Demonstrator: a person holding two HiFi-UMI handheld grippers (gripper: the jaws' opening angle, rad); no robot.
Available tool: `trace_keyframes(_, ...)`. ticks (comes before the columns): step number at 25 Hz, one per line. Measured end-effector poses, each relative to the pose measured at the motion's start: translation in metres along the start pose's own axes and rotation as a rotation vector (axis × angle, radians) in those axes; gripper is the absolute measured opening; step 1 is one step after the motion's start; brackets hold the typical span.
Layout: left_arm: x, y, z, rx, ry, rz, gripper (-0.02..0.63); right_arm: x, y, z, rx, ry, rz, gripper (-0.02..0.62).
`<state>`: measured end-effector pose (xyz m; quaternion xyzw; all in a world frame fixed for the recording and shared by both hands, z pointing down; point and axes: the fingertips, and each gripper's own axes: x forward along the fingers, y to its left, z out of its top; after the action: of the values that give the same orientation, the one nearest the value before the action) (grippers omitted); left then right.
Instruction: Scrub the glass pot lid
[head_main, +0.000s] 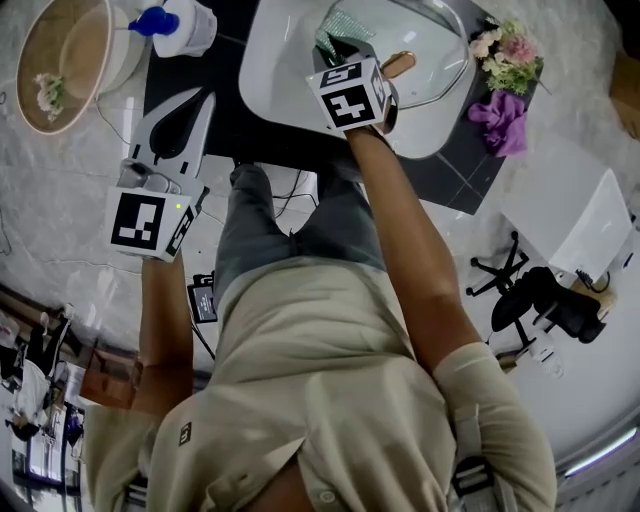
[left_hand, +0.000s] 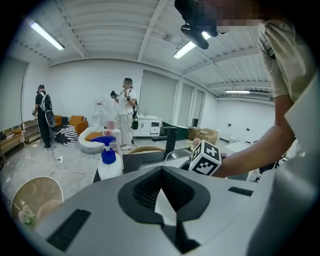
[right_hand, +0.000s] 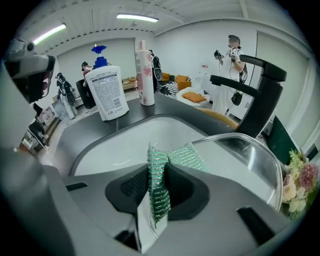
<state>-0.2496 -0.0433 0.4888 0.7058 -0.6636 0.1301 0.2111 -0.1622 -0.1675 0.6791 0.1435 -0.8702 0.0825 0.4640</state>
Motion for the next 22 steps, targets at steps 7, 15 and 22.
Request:
trace_keyframes(7, 0.005, -0.008, 0.005, 0.013, -0.004, -0.018, 0.015, -0.014, 0.010, -0.032, 0.015, 0.033, 0.024, 0.092)
trace_keyframes(15, 0.027, -0.039, 0.014, 0.043, -0.006, -0.069, 0.015, -0.040, -0.005, -0.083, 0.055, 0.075, 0.038, 0.092)
trace_keyframes(22, 0.057, -0.074, 0.030, 0.075, -0.007, -0.127, 0.015, -0.067, -0.040, -0.127, 0.058, 0.117, 0.022, 0.092)
